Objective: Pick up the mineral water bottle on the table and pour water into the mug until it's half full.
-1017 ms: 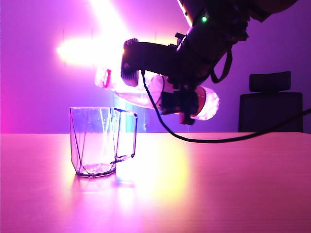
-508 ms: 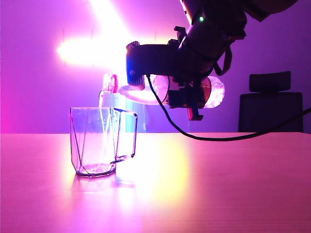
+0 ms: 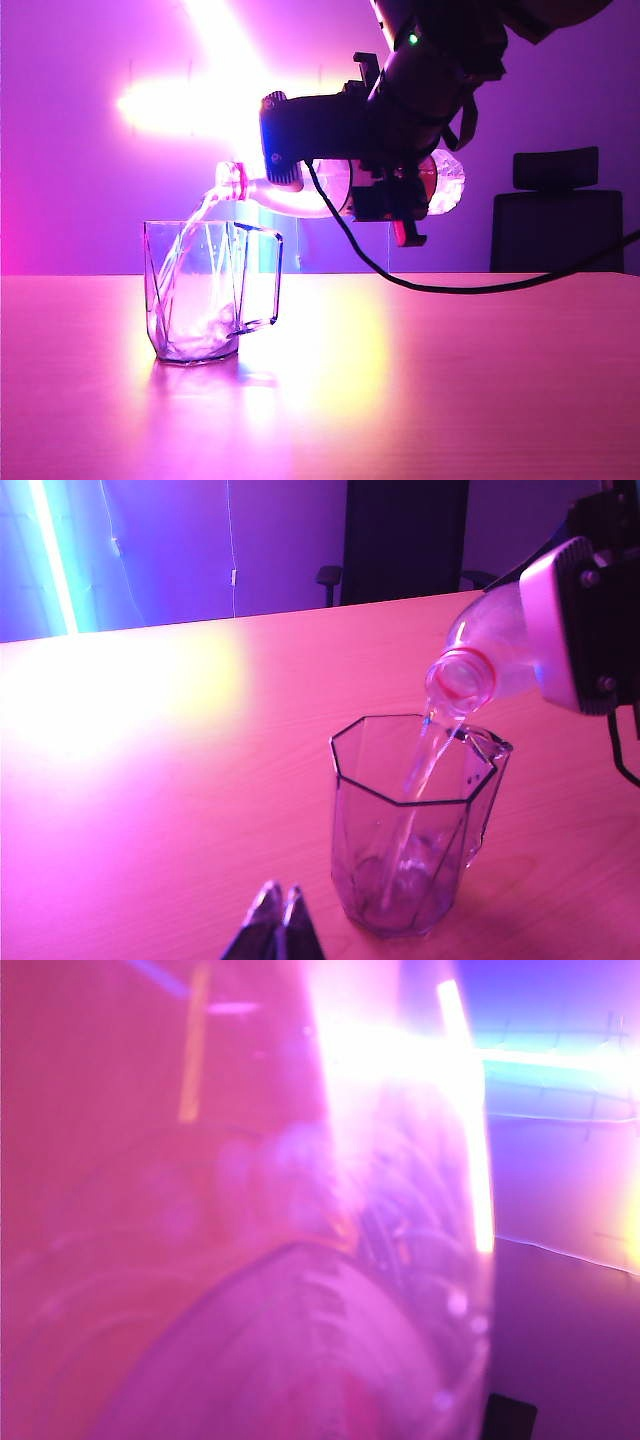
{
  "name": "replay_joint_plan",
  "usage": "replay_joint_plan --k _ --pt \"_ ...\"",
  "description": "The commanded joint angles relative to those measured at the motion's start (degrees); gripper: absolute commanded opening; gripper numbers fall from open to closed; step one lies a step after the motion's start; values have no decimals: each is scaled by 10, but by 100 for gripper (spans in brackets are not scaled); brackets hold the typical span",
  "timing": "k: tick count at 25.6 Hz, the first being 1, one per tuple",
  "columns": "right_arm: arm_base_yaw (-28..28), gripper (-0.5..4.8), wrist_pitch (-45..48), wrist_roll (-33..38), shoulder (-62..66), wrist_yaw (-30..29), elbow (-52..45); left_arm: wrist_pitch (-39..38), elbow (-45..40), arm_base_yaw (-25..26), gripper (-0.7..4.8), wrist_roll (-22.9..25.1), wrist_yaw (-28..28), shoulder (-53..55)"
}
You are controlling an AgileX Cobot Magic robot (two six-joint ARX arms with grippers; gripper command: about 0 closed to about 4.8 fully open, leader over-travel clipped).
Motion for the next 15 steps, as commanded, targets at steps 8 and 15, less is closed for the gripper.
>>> replay_joint_plan --k 8,15 --pt "2 268 59 -34 -6 24 6 3 2 0 -2 -2 2 0" --pt "2 268 59 -34 -6 38 6 3 2 0 -2 -2 2 0"
